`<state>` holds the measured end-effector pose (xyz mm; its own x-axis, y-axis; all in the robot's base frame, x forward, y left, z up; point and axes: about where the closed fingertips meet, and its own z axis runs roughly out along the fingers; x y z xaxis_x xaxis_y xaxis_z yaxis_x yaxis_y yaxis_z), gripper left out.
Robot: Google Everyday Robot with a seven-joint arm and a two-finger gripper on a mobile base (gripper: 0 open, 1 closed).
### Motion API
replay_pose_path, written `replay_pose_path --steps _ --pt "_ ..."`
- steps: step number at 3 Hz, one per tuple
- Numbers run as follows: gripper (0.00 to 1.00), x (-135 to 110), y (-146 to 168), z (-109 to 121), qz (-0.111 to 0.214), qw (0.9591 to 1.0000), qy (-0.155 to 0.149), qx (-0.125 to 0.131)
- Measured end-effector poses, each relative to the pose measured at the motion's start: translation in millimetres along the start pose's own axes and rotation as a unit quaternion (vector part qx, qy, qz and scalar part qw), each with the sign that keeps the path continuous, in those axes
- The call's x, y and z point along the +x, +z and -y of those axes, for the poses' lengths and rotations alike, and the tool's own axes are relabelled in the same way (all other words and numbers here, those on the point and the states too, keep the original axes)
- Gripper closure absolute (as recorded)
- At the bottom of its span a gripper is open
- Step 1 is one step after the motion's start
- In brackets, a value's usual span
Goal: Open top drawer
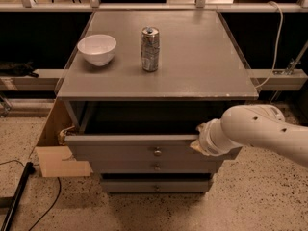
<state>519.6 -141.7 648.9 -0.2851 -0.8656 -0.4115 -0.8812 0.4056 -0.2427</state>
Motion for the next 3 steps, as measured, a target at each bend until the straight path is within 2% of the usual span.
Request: replay_pose_path --steps 2,3 --pt "1.0 4 -1 -6 -0.003 1.0 -0.005 -0.003" --pt "1.0 -2 -11 -8 0.005 0.9999 -0.008 0.004"
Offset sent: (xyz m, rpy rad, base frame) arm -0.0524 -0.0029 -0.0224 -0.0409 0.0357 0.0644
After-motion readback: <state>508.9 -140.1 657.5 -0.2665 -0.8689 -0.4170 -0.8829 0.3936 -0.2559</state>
